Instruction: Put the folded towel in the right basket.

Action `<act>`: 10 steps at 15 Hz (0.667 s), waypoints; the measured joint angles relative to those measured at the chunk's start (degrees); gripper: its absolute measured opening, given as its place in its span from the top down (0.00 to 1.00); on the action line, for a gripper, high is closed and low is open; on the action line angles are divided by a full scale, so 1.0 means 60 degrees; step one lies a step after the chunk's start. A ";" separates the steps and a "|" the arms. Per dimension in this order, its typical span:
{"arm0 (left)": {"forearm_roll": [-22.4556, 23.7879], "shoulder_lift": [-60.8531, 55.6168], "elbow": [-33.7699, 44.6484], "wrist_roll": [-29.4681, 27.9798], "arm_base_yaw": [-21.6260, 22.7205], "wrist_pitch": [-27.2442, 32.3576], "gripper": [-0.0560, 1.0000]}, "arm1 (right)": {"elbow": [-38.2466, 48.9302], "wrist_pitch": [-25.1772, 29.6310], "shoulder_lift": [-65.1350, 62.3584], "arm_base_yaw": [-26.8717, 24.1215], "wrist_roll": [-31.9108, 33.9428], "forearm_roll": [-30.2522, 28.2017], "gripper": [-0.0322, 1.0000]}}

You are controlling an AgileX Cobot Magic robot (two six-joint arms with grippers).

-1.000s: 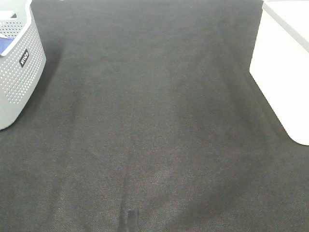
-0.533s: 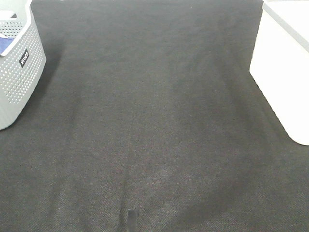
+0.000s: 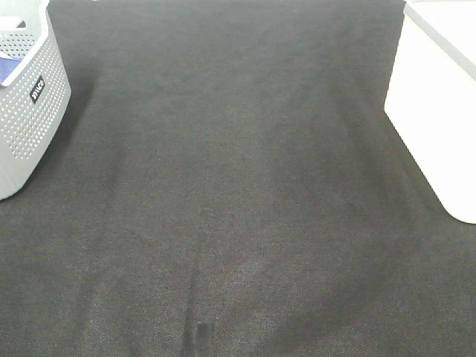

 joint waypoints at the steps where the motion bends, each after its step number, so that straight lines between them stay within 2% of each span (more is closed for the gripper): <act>1: 0.0000 0.0000 0.0000 0.0000 0.0000 0.0000 0.01 | 0.0038 -0.0067 0.0000 0.0000 0.0019 0.0000 0.01; 10: 0.0000 0.0000 0.0000 0.0000 0.0000 0.0000 0.01 | 0.0057 -0.0134 0.0000 0.0153 0.0019 -0.0115 0.01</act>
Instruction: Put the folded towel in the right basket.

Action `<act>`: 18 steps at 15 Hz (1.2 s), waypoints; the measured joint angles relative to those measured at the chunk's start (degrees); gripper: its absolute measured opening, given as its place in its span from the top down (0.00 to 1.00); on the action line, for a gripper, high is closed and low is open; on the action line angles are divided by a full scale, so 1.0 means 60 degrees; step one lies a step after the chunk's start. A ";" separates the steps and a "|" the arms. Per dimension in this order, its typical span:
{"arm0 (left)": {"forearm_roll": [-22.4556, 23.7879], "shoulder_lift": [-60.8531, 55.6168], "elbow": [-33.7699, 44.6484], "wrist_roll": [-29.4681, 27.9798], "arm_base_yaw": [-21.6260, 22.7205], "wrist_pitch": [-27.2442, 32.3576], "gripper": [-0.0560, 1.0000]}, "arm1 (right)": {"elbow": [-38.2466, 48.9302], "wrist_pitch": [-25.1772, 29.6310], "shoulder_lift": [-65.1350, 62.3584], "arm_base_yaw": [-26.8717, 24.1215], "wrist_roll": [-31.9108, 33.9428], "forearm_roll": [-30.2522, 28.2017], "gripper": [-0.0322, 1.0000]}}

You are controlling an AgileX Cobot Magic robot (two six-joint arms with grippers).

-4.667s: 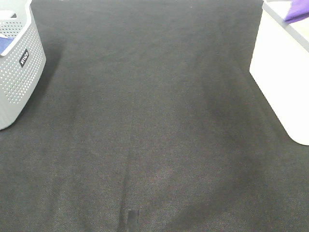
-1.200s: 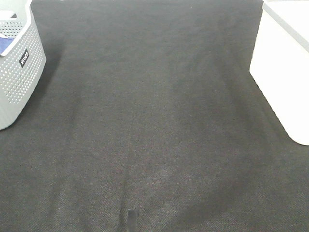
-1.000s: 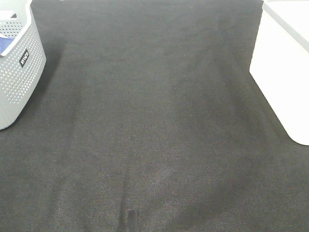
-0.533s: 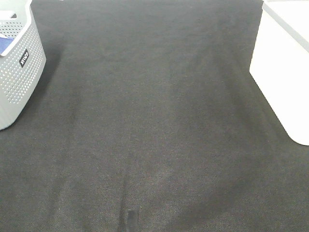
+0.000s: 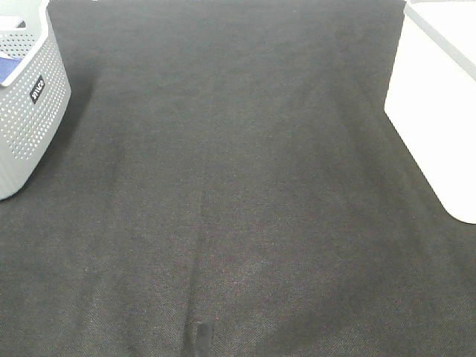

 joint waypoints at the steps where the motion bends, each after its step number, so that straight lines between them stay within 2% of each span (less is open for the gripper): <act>1: 0.0000 0.0000 0.0000 0.0000 0.0000 0.0000 0.01 | 0.0000 0.0000 0.0000 0.0172 0.0000 0.0000 0.01; 5: 0.0000 0.0000 0.0000 0.0000 0.0000 0.0000 0.01 | 0.0000 0.0000 0.0000 0.0506 0.0000 -0.0086 0.01; 18: 0.0000 0.0000 0.0000 0.0000 0.0000 0.0000 0.01 | 0.0000 0.0000 0.0000 0.0506 0.0239 -0.0153 0.01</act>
